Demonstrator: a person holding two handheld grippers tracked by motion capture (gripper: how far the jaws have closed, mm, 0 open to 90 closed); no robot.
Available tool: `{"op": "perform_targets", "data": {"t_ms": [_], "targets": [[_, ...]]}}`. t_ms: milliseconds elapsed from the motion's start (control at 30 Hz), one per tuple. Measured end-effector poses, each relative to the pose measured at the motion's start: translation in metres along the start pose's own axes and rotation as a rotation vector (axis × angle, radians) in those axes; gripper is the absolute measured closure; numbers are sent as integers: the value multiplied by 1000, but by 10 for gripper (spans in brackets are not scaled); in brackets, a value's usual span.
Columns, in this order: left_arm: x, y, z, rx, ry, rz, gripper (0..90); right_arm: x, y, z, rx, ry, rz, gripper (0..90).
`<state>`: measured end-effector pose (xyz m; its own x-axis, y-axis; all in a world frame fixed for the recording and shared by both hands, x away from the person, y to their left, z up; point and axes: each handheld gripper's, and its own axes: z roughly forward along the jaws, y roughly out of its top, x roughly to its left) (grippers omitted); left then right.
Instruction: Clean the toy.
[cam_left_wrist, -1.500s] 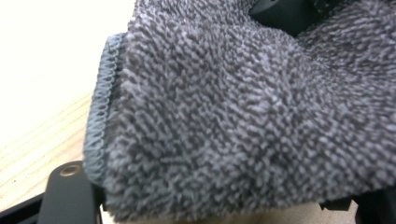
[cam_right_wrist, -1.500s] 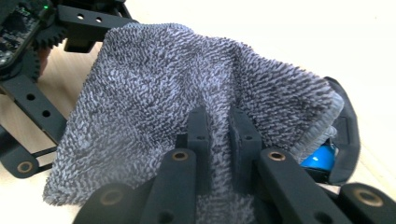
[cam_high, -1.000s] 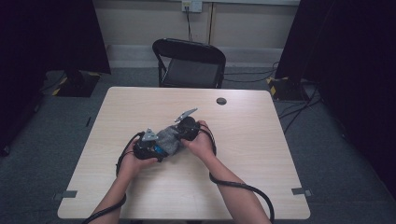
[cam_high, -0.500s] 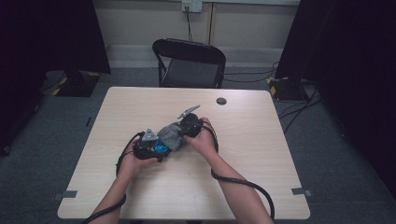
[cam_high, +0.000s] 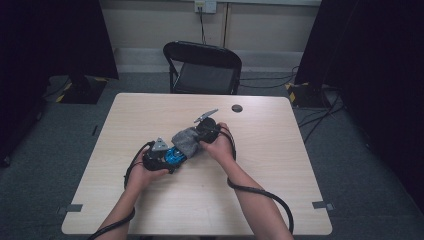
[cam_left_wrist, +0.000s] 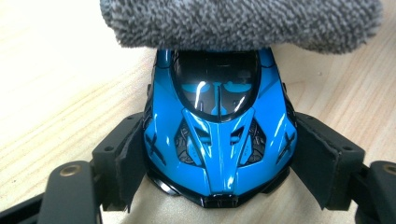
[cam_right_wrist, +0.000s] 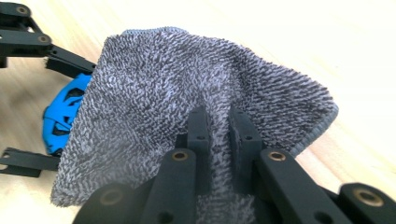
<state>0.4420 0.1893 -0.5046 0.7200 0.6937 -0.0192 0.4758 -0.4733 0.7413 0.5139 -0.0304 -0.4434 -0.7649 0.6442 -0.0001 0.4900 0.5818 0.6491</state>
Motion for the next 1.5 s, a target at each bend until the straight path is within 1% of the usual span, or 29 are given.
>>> {"op": "perform_targets", "data": {"t_ms": [100, 233, 367, 533, 700, 767, 800, 1067, 1233, 1400, 1500], "targets": [[0, 0, 0, 0, 0, 1, 241, -2, 0, 0, -1, -5, 1, 816], [0, 0, 0, 0, 0, 0, 241, -6, -1, -1, -8, -13, 19, 816], [0, 0, 0, 0, 0, 1, 241, -10, -2, -2, -6, -28, 22, 816], [0, 0, 0, 0, 0, 1, 241, -14, -4, -3, -11, -30, 38, 816], [0, 0, 0, 0, 0, 1, 241, -19, -6, -5, 0, -55, 39, 816], [0, 0, 0, 0, 0, 1, 241, -22, -9, -5, -3, -45, 54, 816], [0, 0, 0, 0, 0, 0, 242, -23, -9, -5, -4, -48, 57, 816], [0, 0, 0, 0, 0, 0, 241, -27, -13, -6, 1, -62, 54, 816], [0, 0, 0, 0, 0, -1, 241, -29, -16, -6, 1, -64, 69, 816], [0, 0, 0, -1, 0, -1, 241, -30, -19, -8, 6, -72, 68, 816], [0, 0, 0, -1, 0, -1, 241, -32, -22, -10, 4, -71, 79, 816]]}}
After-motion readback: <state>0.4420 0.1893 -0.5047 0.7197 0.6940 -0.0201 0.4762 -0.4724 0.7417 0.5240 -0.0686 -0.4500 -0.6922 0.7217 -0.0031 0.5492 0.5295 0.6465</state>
